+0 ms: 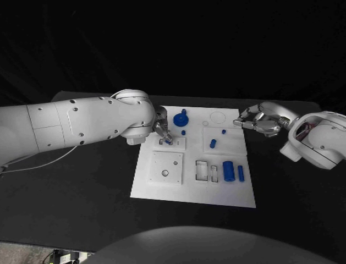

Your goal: Assemble the parts on the task board

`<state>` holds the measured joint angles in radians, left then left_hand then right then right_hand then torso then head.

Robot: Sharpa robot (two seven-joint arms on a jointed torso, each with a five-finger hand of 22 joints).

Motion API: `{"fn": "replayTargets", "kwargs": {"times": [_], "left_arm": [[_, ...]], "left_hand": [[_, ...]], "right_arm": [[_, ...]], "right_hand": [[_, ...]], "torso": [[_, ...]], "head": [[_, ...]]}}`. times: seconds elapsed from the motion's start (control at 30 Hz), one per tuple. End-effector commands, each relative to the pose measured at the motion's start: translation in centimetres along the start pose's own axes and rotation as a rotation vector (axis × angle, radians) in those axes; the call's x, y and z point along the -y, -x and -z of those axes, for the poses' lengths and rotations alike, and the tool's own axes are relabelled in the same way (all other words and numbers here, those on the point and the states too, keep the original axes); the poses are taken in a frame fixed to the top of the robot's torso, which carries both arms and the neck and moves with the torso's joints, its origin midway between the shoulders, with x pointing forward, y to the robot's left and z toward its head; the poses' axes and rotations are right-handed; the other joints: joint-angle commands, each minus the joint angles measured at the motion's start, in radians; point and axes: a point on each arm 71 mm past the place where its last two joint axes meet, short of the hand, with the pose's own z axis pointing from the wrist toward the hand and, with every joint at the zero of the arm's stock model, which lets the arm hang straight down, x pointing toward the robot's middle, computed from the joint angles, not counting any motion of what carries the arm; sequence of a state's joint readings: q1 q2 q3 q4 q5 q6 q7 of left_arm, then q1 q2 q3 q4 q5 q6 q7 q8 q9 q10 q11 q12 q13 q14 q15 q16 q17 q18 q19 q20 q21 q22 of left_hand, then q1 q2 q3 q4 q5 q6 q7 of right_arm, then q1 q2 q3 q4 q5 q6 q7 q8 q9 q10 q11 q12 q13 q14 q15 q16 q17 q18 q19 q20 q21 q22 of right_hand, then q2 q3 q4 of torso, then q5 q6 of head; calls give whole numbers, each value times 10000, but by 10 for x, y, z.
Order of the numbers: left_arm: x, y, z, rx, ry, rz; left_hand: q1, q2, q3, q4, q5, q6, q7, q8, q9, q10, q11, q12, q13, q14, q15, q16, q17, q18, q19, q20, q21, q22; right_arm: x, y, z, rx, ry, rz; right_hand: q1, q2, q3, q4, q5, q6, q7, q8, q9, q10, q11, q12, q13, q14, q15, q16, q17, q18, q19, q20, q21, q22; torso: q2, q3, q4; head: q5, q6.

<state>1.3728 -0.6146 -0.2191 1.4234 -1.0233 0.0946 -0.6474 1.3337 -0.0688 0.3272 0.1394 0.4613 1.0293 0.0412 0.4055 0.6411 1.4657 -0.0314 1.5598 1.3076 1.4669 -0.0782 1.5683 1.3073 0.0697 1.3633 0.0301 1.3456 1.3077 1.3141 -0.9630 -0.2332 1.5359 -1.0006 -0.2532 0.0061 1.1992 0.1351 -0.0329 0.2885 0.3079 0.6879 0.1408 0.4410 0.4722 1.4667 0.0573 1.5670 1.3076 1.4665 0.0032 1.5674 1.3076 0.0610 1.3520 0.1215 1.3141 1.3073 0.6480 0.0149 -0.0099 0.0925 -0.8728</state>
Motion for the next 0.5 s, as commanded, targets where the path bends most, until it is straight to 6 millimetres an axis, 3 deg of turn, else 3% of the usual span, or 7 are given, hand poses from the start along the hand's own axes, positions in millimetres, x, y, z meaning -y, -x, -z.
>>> {"fn": "replayTargets", "kwargs": {"times": [0.03,0.23,0.5], "left_arm": [[4,-2,-1,-450,-36,118],[7,0,-4,-428,-22,346],[7,2,-6,-291,41,366]], "left_hand": [[-33,-35,663,-593,23,-27,-60,57,581,997,-77,35,2543,1039,-64,25,2635,23,70,-13,20,289],[-89,-24,728,-562,-199,-100,-60,95,636,969,-70,-3,2498,1039,-55,25,2635,31,45,-6,-17,274],[-89,-17,744,-562,-229,-117,-59,98,643,962,-69,-13,2485,1039,-54,25,2635,33,39,-5,-25,271]], "right_arm": [[0,-2,0,-182,-2,32],[-1,-2,-1,-227,-4,33],[0,-3,-1,-262,-27,34]], "right_hand": [[108,-25,13,-21,-4,-58,-16,-44,-11,1041,61,38,2632,1043,86,34,2632,109,-82,16,-46,1672],[118,-23,17,-26,-3,-58,-15,-44,-12,1041,62,38,2632,1043,87,34,2632,110,-84,17,-50,1671],[118,-23,17,-26,-3,-58,-15,-44,-12,1041,62,38,2632,1043,87,34,2632,110,-84,17,-50,1671]], "torso": [[-2,1,2],[-7,0,5],[4,0,8]], "head": [[22,2],[16,2],[14,2]]}}
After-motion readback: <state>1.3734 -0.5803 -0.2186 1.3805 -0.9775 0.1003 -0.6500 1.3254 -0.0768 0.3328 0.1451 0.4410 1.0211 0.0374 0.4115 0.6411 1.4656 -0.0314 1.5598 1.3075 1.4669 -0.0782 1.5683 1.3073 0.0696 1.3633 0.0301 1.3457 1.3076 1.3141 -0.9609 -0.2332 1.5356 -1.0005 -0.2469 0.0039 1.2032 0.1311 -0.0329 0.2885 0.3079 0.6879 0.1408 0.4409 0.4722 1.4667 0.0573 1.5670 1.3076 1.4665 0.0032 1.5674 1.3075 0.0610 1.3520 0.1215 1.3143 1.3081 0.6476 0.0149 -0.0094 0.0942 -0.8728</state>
